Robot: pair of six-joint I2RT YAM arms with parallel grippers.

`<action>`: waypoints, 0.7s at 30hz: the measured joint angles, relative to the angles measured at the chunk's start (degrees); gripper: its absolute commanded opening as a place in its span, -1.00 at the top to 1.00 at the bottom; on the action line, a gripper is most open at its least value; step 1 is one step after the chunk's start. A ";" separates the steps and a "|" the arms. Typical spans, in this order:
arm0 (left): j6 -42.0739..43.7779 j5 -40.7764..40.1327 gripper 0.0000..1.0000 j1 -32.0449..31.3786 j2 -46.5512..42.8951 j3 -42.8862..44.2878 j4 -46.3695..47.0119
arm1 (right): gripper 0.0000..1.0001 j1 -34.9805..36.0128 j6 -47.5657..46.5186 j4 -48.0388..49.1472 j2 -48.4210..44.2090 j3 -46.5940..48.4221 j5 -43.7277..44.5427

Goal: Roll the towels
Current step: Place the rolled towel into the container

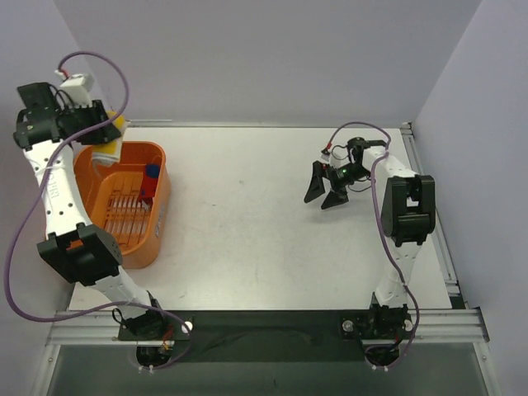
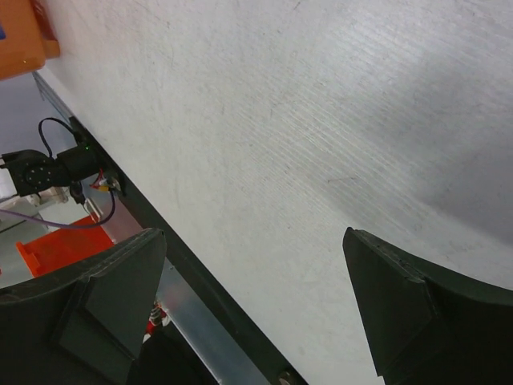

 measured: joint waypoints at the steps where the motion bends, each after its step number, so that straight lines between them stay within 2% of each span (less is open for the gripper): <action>1: 0.02 -0.07 1.00 3.28 0.00 -0.28 -0.57 | -1.00 0.00 -0.35 -0.46 -0.02 0.02 0.44; 5: 0.94 -1.33 1.00 8.83 0.11 -4.50 -1.79 | -1.00 0.02 -0.94 -1.46 0.00 0.02 1.36; 11: 1.62 -4.76 1.00 7.82 3.37 -12.11 -0.98 | -1.00 0.74 -1.77 -2.05 0.00 0.31 3.26; 21: -0.50 -11.65 0.99 6.23 14.23 -13.49 6.64 | -1.00 2.36 -2.56 -2.56 0.39 1.55 5.42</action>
